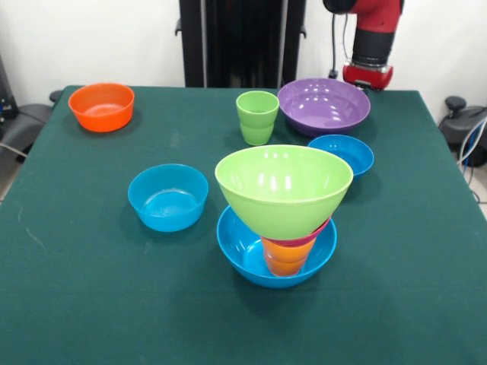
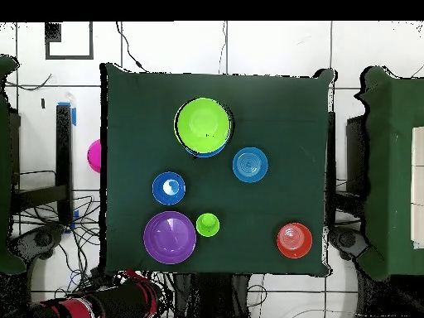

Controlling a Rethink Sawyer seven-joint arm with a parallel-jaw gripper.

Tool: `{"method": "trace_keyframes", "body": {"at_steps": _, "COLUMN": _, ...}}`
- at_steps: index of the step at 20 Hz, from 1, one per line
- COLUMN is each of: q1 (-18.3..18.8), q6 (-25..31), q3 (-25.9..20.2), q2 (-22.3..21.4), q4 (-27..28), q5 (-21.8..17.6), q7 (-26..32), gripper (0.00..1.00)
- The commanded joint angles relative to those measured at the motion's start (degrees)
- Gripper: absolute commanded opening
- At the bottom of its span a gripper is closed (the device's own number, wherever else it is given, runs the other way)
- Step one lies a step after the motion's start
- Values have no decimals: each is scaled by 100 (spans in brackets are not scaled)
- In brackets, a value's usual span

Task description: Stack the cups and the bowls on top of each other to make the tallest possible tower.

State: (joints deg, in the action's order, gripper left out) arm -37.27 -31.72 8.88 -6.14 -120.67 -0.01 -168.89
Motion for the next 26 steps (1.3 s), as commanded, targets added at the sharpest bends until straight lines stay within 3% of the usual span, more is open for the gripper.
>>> {"method": "trace_keyframes", "body": {"at_steps": 1, "q1": 99, "q6": -41, "q3": -70, "q2": 415, "q4": 1791, "q5": 336, "q7": 282, "gripper": 100}}
{"method": "trace_keyframes", "body": {"at_steps": 5, "q1": 29, "q6": -60, "q3": -25, "q2": 550, "q4": 1913, "q5": 454, "q7": 210, "gripper": 100}}
{"method": "trace_keyframes", "body": {"at_steps": 9, "q1": 42, "q6": 82, "q3": -32, "q2": 377, "q4": 1764, "q5": 372, "q7": 163, "gripper": 100}}
{"method": "trace_keyframes", "body": {"at_steps": 13, "q1": 29, "q6": 478, "q3": -1, "q2": -154, "q4": 1354, "q5": 245, "q7": 149, "gripper": 100}}
{"method": "trace_keyframes", "body": {"at_steps": 18, "q1": 194, "q6": 1189, "q3": -74, "q2": -1177, "q4": 775, "q5": -54, "q7": 116, "gripper": 100}}
{"method": "trace_keyframes", "body": {"at_steps": 26, "q1": 518, "q6": 2008, "q3": -255, "q2": -2111, "q4": 412, "q5": -409, "q7": -46, "gripper": 100}}
